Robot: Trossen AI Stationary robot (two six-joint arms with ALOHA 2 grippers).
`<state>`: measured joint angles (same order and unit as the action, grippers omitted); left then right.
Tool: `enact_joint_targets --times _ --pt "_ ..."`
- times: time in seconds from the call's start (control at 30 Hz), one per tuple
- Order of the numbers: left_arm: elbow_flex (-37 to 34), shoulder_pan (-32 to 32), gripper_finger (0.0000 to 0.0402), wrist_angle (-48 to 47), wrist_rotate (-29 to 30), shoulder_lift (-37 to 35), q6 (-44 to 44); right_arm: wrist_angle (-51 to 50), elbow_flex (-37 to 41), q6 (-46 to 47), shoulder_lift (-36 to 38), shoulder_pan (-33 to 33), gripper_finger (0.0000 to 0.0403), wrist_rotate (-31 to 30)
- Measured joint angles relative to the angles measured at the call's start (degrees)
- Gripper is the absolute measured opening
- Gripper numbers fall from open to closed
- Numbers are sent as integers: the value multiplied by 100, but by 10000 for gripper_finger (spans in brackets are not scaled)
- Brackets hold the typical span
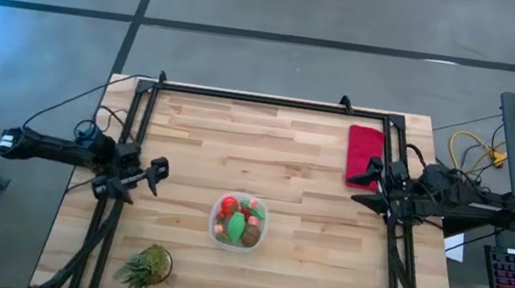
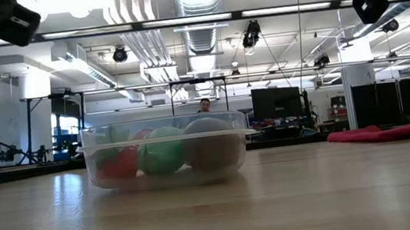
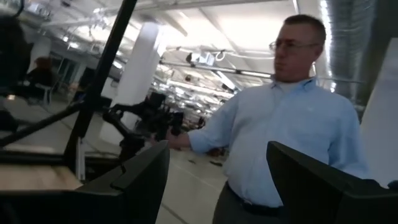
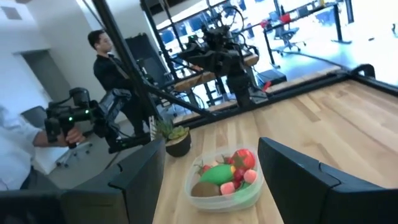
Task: Pick and placing Produce into tupperware
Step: Return to Home Position
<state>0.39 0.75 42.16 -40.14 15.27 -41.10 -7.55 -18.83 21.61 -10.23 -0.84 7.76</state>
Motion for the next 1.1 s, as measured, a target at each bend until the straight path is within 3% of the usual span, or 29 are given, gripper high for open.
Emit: enact_joint_targets --times 0.47,0.7,1.1 --pt "-9 -441 255 -1059 11 -1347 393 141 380 -135 233 0 245 -162" --pt "-2 -467 255 -1012 8 -1278 244 1316 1169 -43 235 0 248 -130" --pt "13 -483 255 -1009 11 -1367 219 1811 1838 71 231 0 247 -135"
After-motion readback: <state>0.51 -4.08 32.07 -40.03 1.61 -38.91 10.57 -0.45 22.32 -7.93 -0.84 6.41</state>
